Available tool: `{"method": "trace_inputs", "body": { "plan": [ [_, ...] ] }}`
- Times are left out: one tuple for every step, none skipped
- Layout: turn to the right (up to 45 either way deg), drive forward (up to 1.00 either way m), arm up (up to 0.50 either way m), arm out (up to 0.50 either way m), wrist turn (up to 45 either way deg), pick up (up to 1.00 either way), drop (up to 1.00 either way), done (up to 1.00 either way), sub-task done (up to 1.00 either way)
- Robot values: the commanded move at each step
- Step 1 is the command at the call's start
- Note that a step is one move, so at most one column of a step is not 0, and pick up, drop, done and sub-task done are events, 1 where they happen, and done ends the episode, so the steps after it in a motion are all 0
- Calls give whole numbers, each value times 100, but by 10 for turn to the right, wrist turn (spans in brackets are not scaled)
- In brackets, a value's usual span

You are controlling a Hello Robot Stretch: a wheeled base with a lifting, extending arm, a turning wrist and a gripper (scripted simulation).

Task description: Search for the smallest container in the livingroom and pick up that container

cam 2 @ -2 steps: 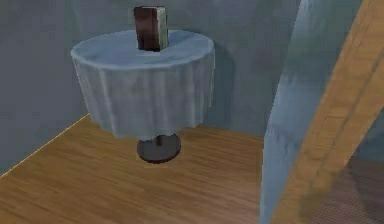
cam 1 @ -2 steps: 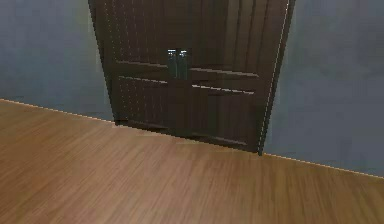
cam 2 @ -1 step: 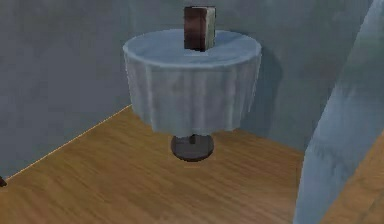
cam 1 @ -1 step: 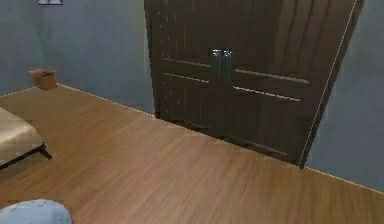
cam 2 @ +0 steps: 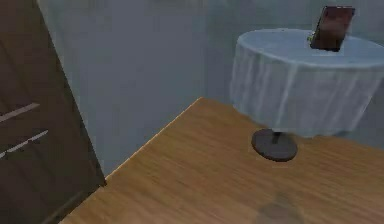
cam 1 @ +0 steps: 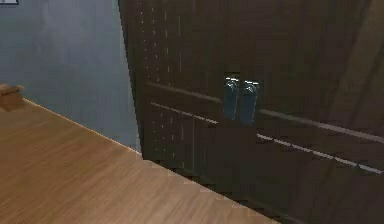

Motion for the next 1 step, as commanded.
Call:
{"method": "trace_inputs", "body": {
  "plan": [
    [-420, 0, 0, 0, 0, 0, 0, 0, 0]
  ]
}}
